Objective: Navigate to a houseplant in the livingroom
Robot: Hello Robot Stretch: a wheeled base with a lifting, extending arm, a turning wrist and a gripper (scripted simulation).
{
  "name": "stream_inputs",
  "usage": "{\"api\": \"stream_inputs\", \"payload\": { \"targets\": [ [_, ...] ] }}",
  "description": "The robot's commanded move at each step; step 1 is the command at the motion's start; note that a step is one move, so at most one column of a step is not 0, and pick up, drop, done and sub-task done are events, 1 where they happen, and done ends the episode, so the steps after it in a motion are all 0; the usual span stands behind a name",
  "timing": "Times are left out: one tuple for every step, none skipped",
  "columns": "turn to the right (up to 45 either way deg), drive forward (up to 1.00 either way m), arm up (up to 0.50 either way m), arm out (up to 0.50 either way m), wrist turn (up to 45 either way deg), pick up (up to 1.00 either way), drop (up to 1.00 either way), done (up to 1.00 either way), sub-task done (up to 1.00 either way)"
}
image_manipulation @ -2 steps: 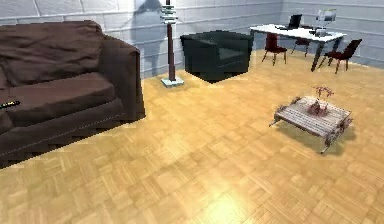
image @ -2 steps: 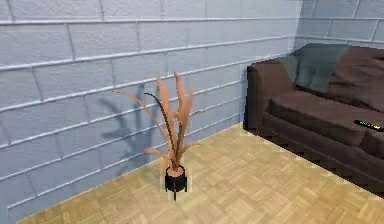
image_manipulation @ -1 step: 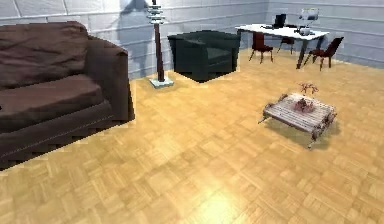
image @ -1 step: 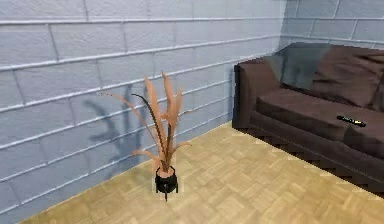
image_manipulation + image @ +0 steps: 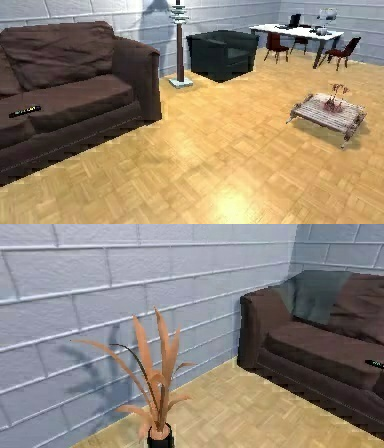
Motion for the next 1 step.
{"api": "stream_inputs", "payload": {
  "targets": [
    [-12.0,0.0,0.0,0.0,0.0,0.0,0.0,0.0,0.0]
  ]
}}
